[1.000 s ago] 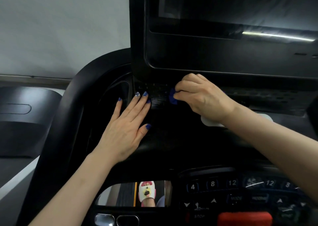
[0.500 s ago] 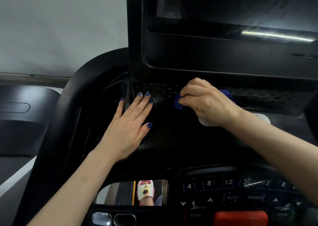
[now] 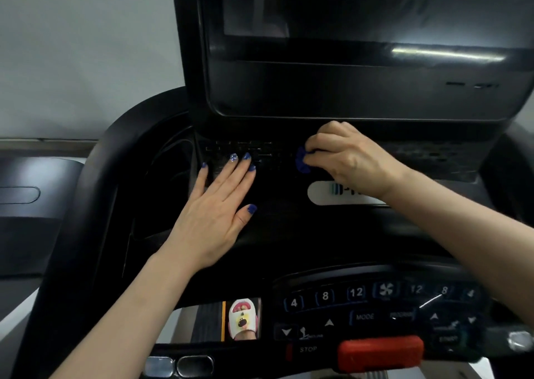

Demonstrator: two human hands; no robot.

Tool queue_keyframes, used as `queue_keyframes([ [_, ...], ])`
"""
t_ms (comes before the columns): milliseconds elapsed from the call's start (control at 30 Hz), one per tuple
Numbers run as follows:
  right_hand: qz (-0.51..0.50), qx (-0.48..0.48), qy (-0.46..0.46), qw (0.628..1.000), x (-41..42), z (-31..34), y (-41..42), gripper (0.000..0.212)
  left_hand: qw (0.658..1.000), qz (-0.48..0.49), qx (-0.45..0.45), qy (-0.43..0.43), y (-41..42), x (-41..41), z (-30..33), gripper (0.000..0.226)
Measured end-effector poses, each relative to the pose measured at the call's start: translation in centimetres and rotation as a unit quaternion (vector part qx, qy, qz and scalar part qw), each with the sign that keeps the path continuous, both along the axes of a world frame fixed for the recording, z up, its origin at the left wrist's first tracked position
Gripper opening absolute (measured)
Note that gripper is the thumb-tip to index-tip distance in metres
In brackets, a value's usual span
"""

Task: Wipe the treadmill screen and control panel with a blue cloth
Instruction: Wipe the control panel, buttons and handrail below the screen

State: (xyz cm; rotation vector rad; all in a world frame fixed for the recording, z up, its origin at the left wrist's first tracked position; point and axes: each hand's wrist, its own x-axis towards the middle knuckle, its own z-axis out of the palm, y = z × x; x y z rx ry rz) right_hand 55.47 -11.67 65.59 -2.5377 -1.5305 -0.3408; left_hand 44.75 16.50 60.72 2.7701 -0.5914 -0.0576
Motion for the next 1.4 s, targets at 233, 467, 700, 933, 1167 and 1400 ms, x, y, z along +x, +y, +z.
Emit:
queue_keyframes([
  [233,0.034,0.007,-0.094,0.995,0.8,-0.6,-0.5,0.022,1.0,0.021,-0.009,0.02,-3.1,0.2,0.5,0.067],
  [467,0.064,0.031,-0.163,0.984,2.0,-0.9,-4.4,0.026,0.997,0.064,-0.01,0.029,-4.1,-0.2,0.1,0.07],
  [700,0.082,0.038,-0.168,0.982,2.6,-1.4,-6.4,0.03,0.997,0.069,-0.012,0.027,-6.9,0.0,0.9,0.066],
  [933,0.072,0.045,-0.186,0.979,2.7,-1.5,-6.4,0.035,0.997,0.073,-0.009,0.026,-9.3,0.2,1.1,0.065],
  [1167,0.078,0.033,-0.197,0.977,2.8,-1.4,-10.2,0.028,0.996,0.089,0.002,0.027,-9.9,-0.1,1.3,0.071],
  [1400,0.073,0.05,-0.166,0.982,2.6,-1.4,-12.7,0.031,0.997,0.073,-0.004,0.029,-11.9,-0.5,1.8,0.066],
])
